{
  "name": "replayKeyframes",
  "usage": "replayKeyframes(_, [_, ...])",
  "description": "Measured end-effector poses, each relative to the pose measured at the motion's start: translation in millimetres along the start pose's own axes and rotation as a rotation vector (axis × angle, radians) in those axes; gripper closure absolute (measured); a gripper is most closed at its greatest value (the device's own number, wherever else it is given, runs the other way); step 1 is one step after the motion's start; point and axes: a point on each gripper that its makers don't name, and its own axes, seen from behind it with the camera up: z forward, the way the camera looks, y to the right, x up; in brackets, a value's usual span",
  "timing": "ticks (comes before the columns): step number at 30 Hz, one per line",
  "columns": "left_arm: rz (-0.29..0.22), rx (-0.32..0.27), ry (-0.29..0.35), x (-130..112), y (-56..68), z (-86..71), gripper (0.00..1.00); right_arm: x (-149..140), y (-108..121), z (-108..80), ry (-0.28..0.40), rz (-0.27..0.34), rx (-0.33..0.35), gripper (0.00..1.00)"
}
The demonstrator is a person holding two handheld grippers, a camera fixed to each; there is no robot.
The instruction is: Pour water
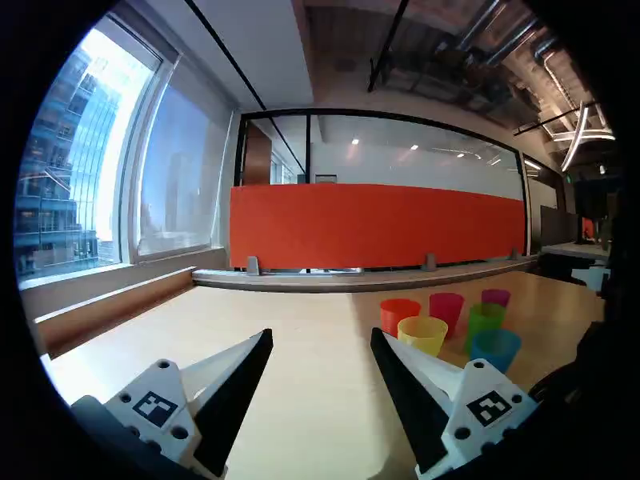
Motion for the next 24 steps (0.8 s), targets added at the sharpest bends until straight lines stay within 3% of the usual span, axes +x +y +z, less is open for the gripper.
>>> replayKeyframes(8, [-0.005,0.006,0.011,30,-5.8,0.0,0.10,25,4,4.7,-0.009,-0.028,-0.003,0.01])
replayKeyframes(24, [-0.049,-0.044,0.001,108,-8.6,10.9,0.09,113,-8,9.6,-0.047,-0.074,0.052,0.01])
